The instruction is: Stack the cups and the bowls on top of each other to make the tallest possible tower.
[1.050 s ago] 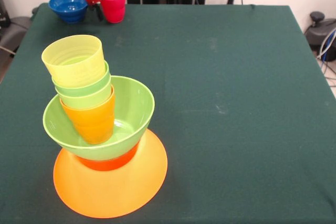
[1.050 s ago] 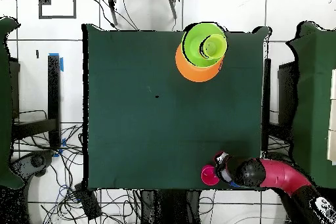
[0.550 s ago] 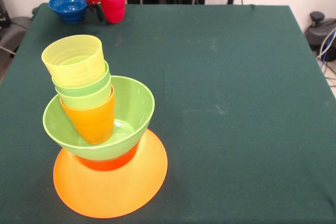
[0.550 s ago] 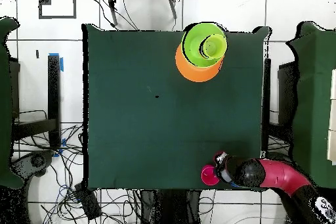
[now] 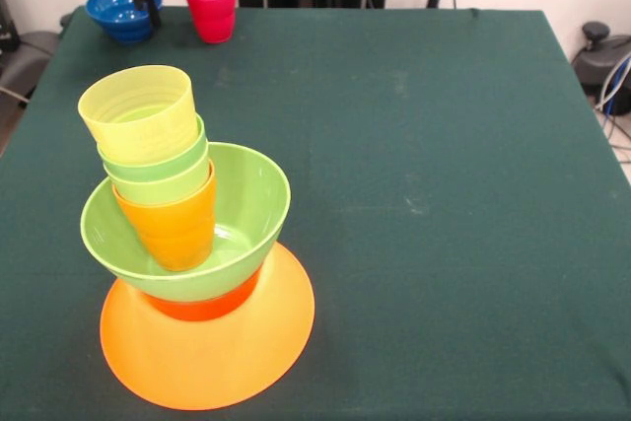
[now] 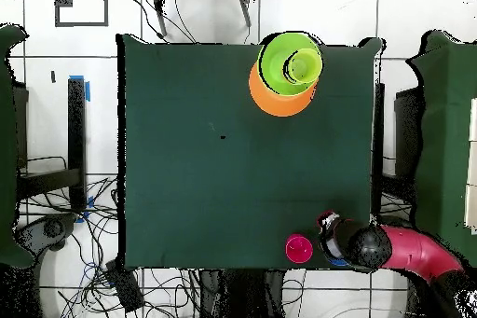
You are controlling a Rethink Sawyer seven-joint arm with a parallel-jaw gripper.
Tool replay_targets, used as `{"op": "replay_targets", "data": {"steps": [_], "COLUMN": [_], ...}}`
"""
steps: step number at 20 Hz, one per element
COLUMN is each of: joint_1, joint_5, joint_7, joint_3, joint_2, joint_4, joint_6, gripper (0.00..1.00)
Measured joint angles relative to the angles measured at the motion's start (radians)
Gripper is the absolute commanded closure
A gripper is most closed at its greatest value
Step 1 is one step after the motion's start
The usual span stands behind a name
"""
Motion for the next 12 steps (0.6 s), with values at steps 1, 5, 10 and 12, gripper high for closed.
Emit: {"op": "replay_targets", "data": {"steps": [1, 5, 10, 12], "joint_1": [-0.001, -0.007, -0.010, -0.010], "joint_5": [0.002, 0.005, 0.005, 0.005], "joint_7": [0.000, 0.000, 0.000, 0.000], "joint_3": [0.001, 0.002, 0.002, 0.002], "joint_2": [-0.008, -0.032, -0.041, -0.040], "joint_4": [0.000, 0.000, 0.000, 0.000], "joint_6": [0.000, 0.000, 0.000, 0.000], "gripper": [0.00, 0.00, 0.00, 0.00]}}
